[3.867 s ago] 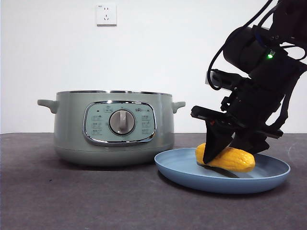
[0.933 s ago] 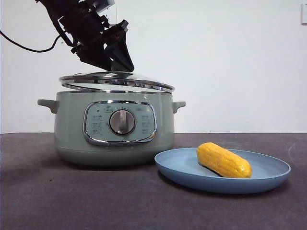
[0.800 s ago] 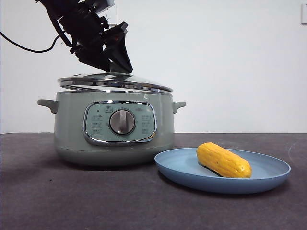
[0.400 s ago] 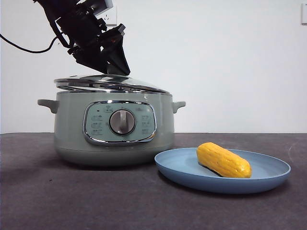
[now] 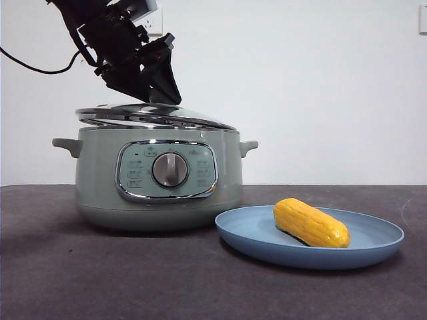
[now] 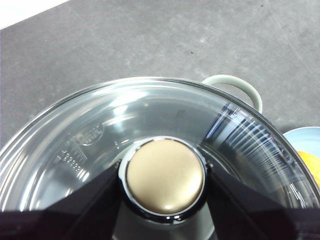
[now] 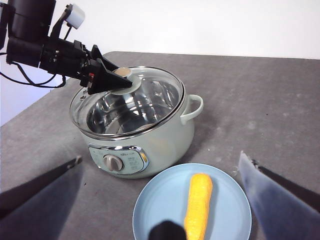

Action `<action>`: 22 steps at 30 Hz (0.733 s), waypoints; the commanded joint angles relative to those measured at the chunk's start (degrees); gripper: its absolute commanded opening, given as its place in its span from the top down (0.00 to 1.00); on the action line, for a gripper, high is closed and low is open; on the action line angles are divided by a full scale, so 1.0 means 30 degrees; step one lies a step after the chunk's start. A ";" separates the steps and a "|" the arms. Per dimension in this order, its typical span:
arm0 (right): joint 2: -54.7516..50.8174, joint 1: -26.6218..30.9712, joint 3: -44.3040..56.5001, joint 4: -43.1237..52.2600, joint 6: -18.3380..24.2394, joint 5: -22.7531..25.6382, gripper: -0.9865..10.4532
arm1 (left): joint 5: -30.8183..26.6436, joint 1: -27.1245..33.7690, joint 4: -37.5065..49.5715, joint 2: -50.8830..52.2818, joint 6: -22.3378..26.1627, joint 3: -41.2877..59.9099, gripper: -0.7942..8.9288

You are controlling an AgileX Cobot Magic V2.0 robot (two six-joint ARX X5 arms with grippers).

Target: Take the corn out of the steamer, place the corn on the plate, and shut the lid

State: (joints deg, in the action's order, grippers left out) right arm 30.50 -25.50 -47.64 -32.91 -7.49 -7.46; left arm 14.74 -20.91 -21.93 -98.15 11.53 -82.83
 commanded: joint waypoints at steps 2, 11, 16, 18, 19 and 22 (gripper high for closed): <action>-0.0044 -0.0022 0.0219 0.0080 0.0138 0.0022 0.42 | 0.0240 -0.0051 0.0721 -0.0299 0.0168 -0.0262 0.93; -0.0044 -0.0022 0.0219 0.0029 0.0138 0.0022 0.42 | 0.0357 -0.0051 0.1013 -0.0372 0.0168 -0.0262 0.93; -0.0044 -0.0022 0.0219 0.0022 0.0138 0.0022 0.42 | 0.0750 -0.0051 0.1122 -0.0576 0.0109 -0.0262 0.93; -0.0044 -0.0022 0.0219 0.0007 0.0138 0.0022 0.42 | 0.0765 -0.0102 0.1137 -0.0750 0.0102 -0.0262 0.93; -0.0044 -0.0022 0.0219 -0.0015 0.0138 0.0022 0.42 | 0.0765 -0.0131 0.1122 -0.0860 0.0095 -0.0262 0.93; -0.0044 -0.0022 0.0219 -0.0146 0.0138 0.0022 0.42 | 0.0758 -0.0124 0.0918 -0.1027 0.0109 -0.0262 0.93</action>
State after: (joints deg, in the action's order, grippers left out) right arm 30.50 -25.50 -47.64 -33.43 -7.51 -7.46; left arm 16.69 -20.91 -20.73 -99.98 10.94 -82.98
